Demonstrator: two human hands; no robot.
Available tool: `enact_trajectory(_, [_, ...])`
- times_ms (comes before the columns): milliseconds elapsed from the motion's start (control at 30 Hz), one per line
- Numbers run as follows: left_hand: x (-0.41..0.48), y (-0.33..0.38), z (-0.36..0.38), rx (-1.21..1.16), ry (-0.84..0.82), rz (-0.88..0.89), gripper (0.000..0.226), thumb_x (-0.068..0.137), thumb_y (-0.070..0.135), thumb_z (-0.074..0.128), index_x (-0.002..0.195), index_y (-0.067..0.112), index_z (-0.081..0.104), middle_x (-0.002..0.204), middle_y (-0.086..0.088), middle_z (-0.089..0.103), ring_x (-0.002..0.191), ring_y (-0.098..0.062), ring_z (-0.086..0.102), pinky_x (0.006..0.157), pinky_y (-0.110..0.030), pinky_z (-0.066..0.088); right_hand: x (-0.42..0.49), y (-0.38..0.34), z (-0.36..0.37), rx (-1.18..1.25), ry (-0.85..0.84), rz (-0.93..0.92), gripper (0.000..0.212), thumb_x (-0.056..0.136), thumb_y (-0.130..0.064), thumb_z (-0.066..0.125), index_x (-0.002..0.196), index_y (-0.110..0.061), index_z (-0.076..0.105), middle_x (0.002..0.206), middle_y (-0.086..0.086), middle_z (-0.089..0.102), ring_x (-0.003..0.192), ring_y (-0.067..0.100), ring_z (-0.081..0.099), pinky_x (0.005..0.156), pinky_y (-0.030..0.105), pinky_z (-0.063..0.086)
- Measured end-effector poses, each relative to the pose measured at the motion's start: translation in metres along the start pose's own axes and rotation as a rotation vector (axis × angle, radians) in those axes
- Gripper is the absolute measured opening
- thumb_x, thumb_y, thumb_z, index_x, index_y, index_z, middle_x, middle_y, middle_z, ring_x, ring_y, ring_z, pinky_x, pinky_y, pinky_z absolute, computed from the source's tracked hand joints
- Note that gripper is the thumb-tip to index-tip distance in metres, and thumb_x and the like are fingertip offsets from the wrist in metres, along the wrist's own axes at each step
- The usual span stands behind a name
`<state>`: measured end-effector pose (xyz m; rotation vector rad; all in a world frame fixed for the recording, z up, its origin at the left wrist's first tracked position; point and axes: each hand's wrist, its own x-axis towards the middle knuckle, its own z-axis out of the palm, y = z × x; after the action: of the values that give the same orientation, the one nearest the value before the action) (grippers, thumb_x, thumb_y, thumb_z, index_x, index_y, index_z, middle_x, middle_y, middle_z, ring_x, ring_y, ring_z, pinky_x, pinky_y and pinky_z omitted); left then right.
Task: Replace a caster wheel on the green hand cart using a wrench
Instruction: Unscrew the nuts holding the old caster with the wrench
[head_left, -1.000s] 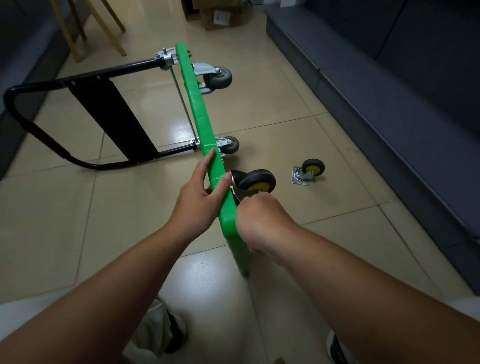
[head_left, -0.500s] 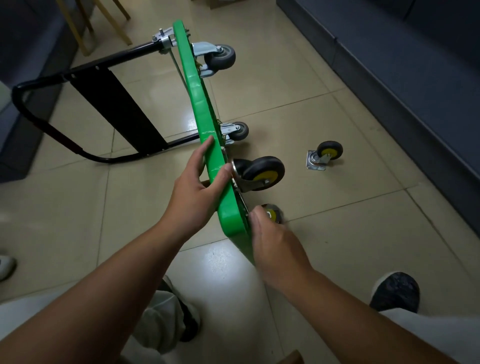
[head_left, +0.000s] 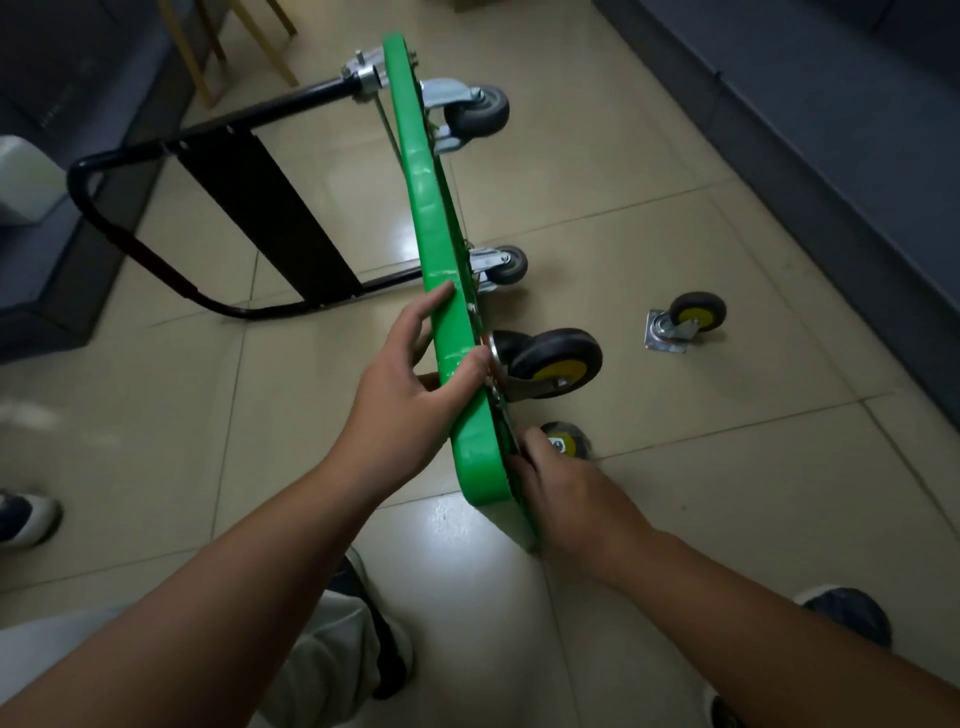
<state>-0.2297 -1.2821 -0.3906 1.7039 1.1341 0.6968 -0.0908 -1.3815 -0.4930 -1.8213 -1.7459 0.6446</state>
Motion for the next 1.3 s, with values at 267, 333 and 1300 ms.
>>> enact_trajectory(267, [-0.035,0.005,-0.007,0.053,-0.194,-0.011,0.102,0.083,0.041,0.079,0.159,0.048,0.011,0.139,0.037,0.032,0.132,-0.003,0.043,0.11,-0.034,0.046,-0.06,-0.013,-0.067,-0.039,0.022,0.228,0.024,0.104,-0.028,0.04,0.08,-0.021,0.041,0.064,0.005,0.051,0.058,0.024,0.049,0.057,0.039,0.034])
enact_trajectory(333, [-0.045,0.002,-0.008,0.032,-0.225,-0.009,0.106,0.082,0.034,0.082,0.159,0.047,0.01,0.134,0.043,0.03,0.133,-0.003,0.04,0.106,-0.031,0.049,-0.053,-0.032,-0.075,0.116,0.121,0.319,0.03,0.101,-0.019,0.042,0.071,-0.018,0.039,0.061,0.003,0.046,0.057,0.02,0.042,0.055,0.035,0.03])
enact_trajectory(1300, [-0.036,-0.028,-0.055,0.072,-0.238,0.034,0.079,0.096,0.031,0.063,0.155,0.057,0.018,0.158,0.018,0.036,0.129,-0.014,0.057,0.085,-0.03,0.061,-0.011,-0.126,-0.023,0.892,0.068,0.58,0.042,0.105,-0.012,0.042,0.142,-0.027,0.054,0.068,-0.016,0.054,0.062,0.001,0.049,0.064,0.02,0.043])
